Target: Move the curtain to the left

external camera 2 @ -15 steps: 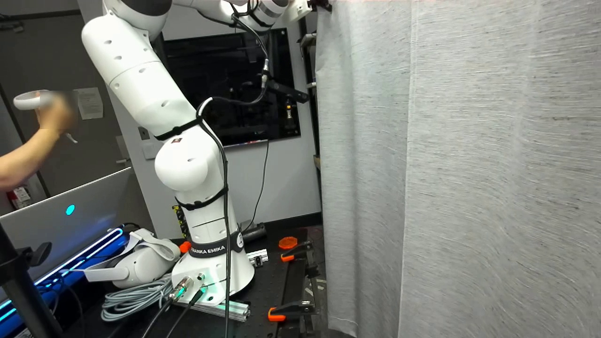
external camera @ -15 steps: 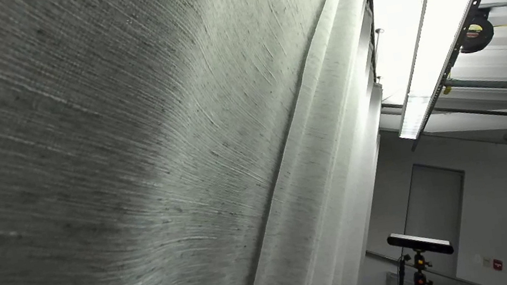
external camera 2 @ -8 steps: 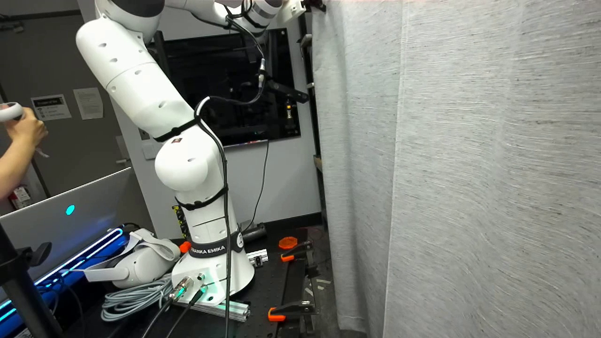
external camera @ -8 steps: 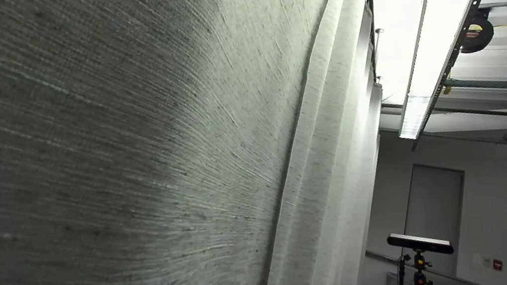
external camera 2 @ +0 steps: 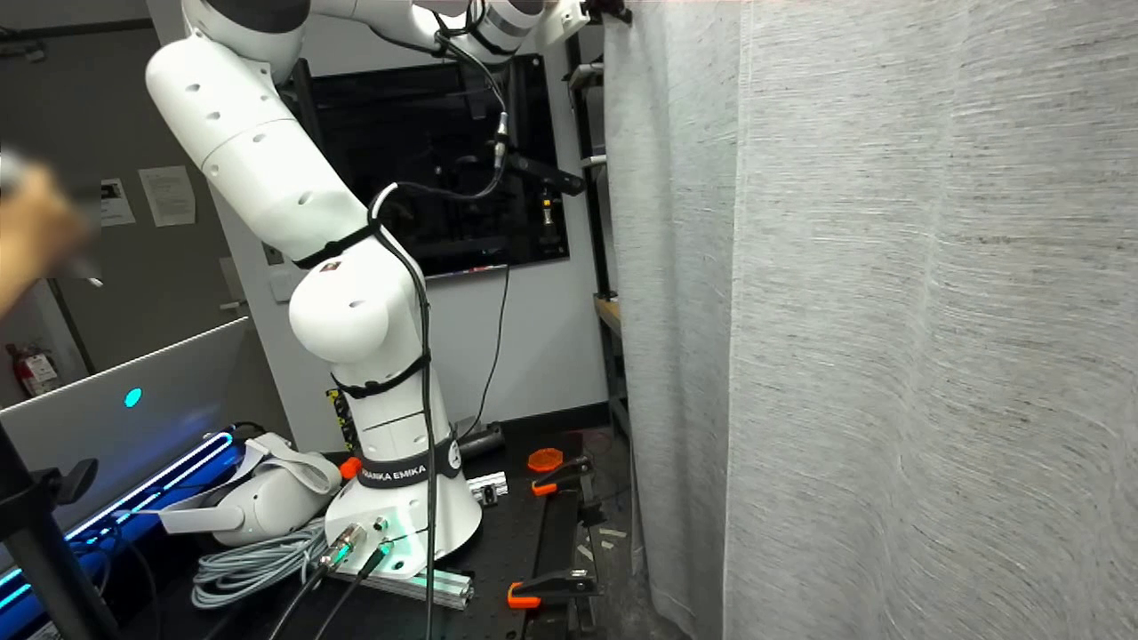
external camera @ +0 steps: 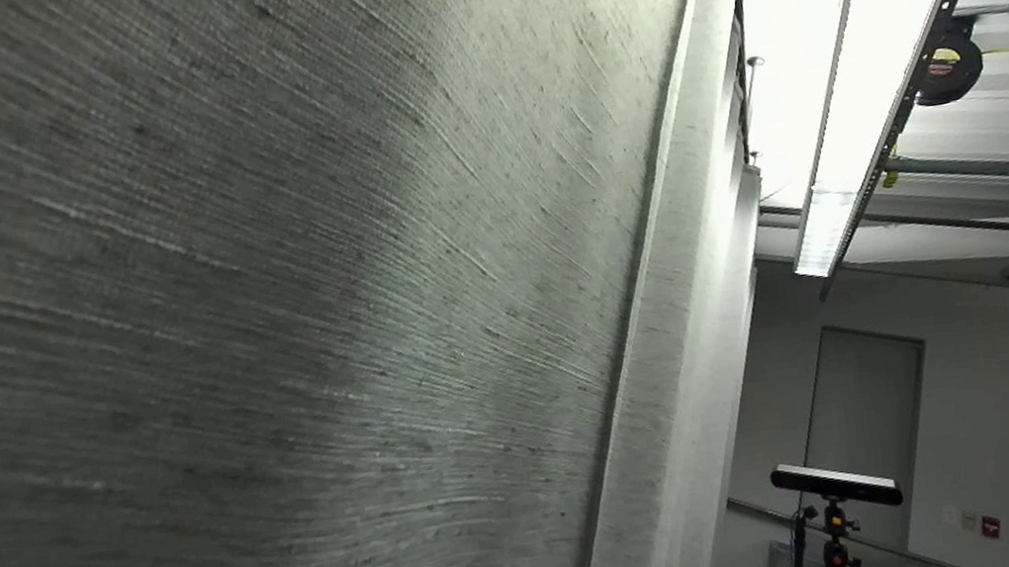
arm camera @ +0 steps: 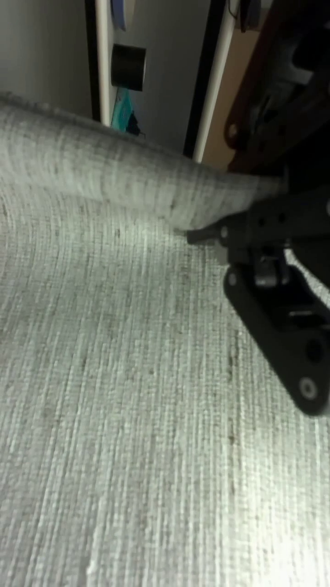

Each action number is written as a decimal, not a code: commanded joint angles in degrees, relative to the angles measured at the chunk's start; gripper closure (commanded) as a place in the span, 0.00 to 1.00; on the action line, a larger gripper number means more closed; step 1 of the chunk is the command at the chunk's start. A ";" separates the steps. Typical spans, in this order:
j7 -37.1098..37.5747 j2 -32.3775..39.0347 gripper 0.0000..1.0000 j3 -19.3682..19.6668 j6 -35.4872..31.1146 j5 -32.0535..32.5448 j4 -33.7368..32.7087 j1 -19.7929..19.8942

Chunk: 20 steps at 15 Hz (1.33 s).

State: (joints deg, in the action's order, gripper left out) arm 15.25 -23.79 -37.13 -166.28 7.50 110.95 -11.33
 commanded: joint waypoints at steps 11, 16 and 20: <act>-0.36 7.16 0.99 -1.93 -0.96 1.39 4.04 4.56; -0.62 4.39 0.96 1.09 -3.41 0.41 -0.67 6.43; -0.62 4.36 0.96 0.99 -3.41 0.41 -0.65 6.40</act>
State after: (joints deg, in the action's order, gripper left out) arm 14.63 -19.43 -36.13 -169.69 7.91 110.29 -4.93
